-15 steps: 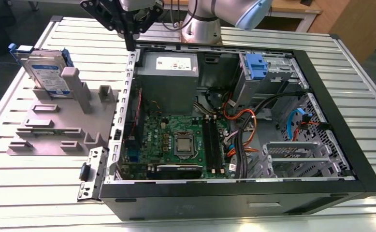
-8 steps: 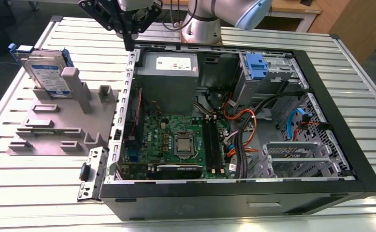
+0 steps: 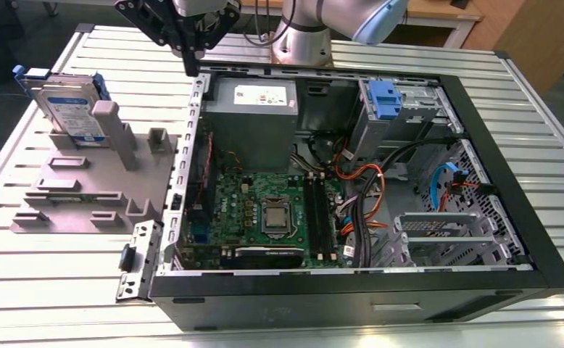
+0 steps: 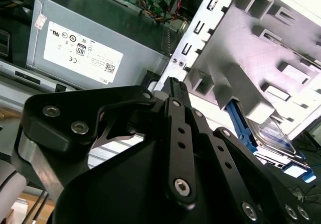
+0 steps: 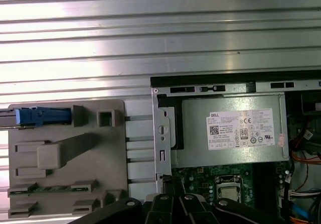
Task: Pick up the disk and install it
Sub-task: 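Reach for the disk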
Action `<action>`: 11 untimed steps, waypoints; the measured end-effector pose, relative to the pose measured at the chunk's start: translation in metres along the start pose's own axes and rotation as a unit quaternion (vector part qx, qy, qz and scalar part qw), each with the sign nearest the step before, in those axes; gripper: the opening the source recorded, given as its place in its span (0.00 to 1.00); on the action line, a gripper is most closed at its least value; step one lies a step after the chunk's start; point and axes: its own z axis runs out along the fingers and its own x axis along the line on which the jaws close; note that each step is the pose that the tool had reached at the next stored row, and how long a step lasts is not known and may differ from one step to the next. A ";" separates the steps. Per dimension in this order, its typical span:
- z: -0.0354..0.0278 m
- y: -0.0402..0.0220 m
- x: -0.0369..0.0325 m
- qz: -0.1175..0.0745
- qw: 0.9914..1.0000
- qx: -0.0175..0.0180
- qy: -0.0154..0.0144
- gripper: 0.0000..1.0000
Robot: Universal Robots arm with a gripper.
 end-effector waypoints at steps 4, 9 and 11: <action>0.0000 -0.0001 0.0012 0.000 1.000 0.000 0.000 0.11; -0.0001 -0.0002 0.0027 0.000 1.000 0.000 0.000 0.11; -0.0001 -0.0003 0.0032 0.000 1.000 0.000 0.000 0.11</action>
